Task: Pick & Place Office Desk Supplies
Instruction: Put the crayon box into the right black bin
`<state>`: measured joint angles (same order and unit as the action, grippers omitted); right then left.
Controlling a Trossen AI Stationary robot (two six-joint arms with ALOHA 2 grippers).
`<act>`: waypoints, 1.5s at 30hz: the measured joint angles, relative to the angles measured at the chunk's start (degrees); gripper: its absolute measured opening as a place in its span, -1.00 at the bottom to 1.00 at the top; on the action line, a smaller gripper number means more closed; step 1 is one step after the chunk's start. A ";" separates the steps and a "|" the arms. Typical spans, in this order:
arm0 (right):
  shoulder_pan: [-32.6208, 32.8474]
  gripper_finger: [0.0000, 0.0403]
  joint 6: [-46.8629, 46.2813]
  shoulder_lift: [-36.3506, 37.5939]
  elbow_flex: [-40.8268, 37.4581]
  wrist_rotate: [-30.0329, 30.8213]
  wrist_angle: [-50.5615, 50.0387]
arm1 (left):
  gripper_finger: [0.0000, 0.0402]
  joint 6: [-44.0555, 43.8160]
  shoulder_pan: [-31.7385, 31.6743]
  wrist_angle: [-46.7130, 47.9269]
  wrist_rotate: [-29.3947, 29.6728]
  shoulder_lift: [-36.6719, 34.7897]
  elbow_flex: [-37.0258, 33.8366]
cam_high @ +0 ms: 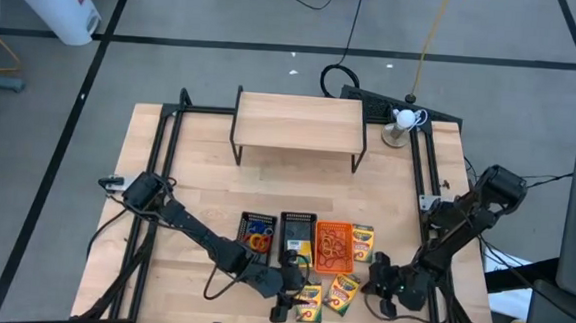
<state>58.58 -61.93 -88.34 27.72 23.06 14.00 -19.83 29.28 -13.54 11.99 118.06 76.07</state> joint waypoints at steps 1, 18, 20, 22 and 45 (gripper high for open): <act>0.61 -0.96 0.17 0.60 -0.02 0.37 -0.37 | 0.14 0.29 -0.03 0.00 -0.02 0.00 0.00; 2.78 -0.96 7.12 4.39 -0.41 11.48 -1.07 | 0.14 0.47 -3.04 0.04 -6.38 0.00 0.00; 2.53 -0.96 6.54 4.40 -0.97 11.36 -1.09 | 0.14 0.47 -3.42 0.03 -7.35 0.00 0.00; 2.39 -0.96 5.18 4.40 -1.73 11.27 -1.07 | 0.14 0.44 -3.71 0.07 -7.78 0.00 0.00; 2.39 -0.19 2.57 4.42 -5.35 8.77 5.03 | 0.14 -1.45 -3.77 0.04 -7.98 0.00 0.00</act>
<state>60.97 -59.36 -83.92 22.37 31.84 19.03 -21.28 25.52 -13.50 4.01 118.06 76.07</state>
